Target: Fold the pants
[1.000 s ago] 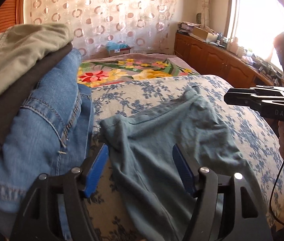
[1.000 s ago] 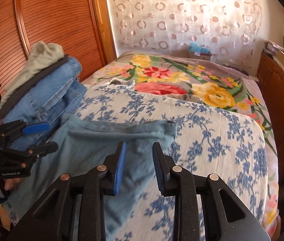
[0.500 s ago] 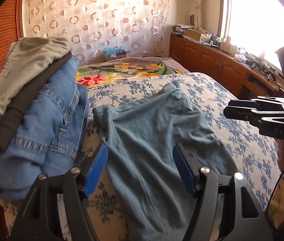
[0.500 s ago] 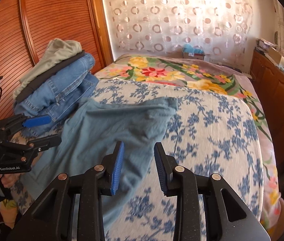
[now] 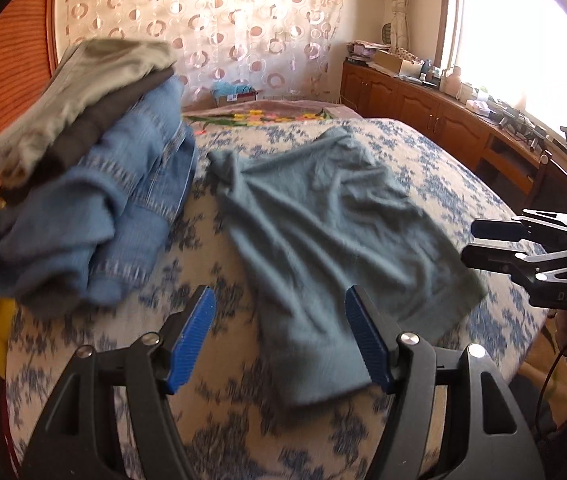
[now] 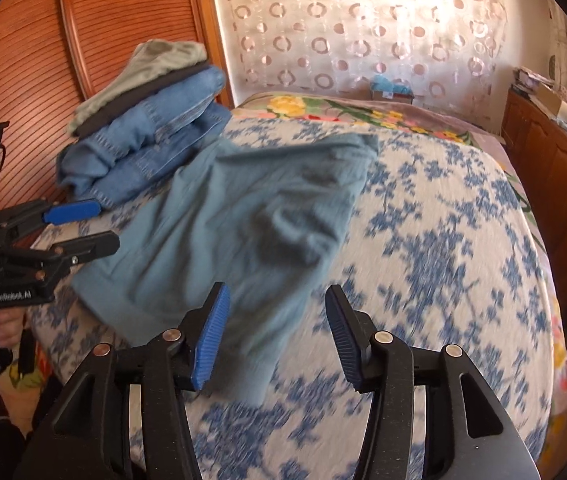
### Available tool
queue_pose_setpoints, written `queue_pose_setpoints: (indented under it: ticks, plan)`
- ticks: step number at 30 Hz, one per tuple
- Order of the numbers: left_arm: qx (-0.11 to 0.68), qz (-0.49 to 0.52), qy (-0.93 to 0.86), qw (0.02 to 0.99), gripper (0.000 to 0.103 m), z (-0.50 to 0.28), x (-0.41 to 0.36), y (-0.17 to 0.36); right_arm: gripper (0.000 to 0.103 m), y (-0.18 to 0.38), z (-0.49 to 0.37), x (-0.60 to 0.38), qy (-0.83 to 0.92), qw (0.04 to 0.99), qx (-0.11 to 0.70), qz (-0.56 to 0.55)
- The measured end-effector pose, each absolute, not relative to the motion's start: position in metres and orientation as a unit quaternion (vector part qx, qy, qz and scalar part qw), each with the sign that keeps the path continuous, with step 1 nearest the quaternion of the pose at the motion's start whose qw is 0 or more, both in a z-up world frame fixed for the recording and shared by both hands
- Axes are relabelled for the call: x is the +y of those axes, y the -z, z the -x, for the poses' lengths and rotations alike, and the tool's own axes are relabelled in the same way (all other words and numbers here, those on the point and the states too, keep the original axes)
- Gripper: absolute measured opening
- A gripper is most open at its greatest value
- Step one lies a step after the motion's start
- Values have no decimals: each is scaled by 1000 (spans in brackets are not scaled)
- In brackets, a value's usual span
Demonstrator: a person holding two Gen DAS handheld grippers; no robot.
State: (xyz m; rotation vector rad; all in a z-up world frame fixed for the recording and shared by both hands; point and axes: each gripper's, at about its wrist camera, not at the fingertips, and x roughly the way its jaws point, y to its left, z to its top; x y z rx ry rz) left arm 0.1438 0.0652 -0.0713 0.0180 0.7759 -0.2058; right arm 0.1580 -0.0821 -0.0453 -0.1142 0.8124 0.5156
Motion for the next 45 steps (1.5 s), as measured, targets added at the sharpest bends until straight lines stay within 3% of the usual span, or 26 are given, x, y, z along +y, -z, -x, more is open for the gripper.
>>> queue_pose_setpoints:
  ticks: [10,14,19,24,28,29,32,45]
  plan:
    - [393,20,97,914,67,-119,78,98,51,70,-142,-80,-254,876,408,37]
    - [396,31,108,911,53,-115,77,101,51,76,-141,-81,-251,875,414,29]
    - [402,38,116,907,50,-118,74,105,51,79,-138,-81,-249,877,410,26]
    - [399,40,123,908,43,-118,69,105,40,81,-132,-74,-256,879,400,46]
    - [399,39,131,907,31,-115,64,104,25,79,-133,-78,-261,878,399,36]
    - [399,38,135,906,22,-115,62,104,23,79,-133,-79,-263,878,399,33]
    - [401,42,149,903,13,-113,59,102,18,78,-132,-82,-272,875,400,24]
    - [409,53,171,895,14,-65,53,94,16,67,-91,-96,-291,866,406,17]
